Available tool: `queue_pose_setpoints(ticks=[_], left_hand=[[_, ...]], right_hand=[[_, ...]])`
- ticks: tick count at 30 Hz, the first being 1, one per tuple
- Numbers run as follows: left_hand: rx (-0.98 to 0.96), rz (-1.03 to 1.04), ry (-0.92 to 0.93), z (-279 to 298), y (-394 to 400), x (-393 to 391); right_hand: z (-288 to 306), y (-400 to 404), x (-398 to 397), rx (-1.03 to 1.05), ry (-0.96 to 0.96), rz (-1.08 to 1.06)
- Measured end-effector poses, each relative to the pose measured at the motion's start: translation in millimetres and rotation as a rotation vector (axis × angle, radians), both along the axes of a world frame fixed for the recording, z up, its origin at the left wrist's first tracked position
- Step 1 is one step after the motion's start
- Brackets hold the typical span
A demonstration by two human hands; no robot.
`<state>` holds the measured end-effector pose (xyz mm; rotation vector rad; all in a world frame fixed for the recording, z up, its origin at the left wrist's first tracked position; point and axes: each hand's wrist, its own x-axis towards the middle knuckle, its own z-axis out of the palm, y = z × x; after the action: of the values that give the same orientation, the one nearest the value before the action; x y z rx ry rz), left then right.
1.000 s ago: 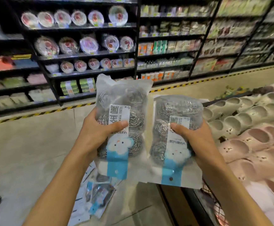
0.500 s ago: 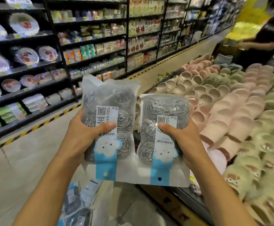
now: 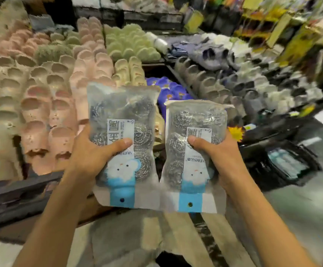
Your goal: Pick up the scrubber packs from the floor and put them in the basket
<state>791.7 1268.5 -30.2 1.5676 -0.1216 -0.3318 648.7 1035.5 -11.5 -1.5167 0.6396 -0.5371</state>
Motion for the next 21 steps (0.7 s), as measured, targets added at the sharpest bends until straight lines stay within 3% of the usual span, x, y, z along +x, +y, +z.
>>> queue_pose_setpoints(ticks=[5,10,21], left_hand=[[-0.003,-0.349,-0.019,6,-144,-45],[0.027,-0.568,-0.057,0,-289,-112],[0.024,-0.968,-0.065,-13,-563,-273]], right_hand=[[-3,-91,-104,0.03,-0.008,-0.329],[-15,-181,-209,0.061,-0.026,-0.577],[-37,-357,-408,0.038,-0.048,-0.945]])
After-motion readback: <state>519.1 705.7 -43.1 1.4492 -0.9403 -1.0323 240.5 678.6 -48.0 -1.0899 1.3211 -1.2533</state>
